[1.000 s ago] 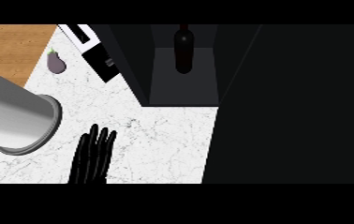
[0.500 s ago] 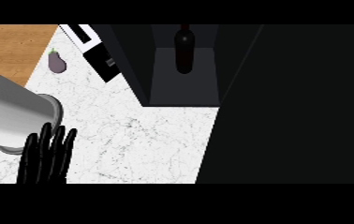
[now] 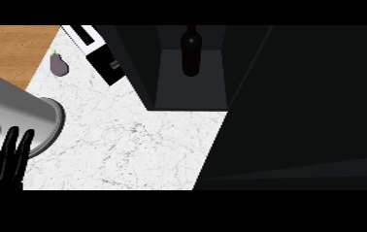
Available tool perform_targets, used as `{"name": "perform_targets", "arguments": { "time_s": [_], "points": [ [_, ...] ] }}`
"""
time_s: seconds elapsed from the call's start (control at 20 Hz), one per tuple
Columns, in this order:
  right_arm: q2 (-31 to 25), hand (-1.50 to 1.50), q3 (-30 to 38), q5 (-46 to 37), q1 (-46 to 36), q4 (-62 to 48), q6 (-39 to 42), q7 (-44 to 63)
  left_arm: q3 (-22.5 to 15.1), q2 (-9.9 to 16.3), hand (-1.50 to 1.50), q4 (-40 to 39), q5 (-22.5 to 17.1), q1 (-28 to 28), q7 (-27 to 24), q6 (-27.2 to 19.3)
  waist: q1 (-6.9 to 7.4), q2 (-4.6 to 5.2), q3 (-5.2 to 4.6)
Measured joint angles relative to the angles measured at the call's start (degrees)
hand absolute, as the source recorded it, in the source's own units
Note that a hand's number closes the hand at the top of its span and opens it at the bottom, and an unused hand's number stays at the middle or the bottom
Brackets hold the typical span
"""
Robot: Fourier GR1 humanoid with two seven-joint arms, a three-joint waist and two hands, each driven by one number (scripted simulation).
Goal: Pick up the wine, place it into the cabinet and close the cabinet
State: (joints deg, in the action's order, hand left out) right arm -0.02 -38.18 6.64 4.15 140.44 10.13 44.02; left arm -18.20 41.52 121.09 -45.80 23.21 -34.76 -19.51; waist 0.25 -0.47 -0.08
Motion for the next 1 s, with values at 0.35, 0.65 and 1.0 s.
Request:
{"name": "perform_targets", "arguments": {
  "time_s": [0.35,0.65,1.0],
  "points": [
    [-1.39,1.5,-6.5,-7.09,-1.83,-0.48,-10.23,-1.1,6.57,2.05,-1.5,-3.78,-3.52,2.02,-0.01,7.19,-0.21,-0.11,-0.05],
    [-3.45,1.5,-10.13,-11.65,-7.84,-2.17,-18.65,-2.06,8.4,2.75,-1.5,-3.33,-4.45,2.07,1.88,8.89,0.07,-0.09,-0.08],
    [-8.18,1.5,-12.79,-14.51,-17.2,-3.3,-26.91,-1.81,10.44,2.42,-1.5,-4.51,-6.51,0.6,3.7,11.8,0.53,0.08,-0.13]
  ]
}}
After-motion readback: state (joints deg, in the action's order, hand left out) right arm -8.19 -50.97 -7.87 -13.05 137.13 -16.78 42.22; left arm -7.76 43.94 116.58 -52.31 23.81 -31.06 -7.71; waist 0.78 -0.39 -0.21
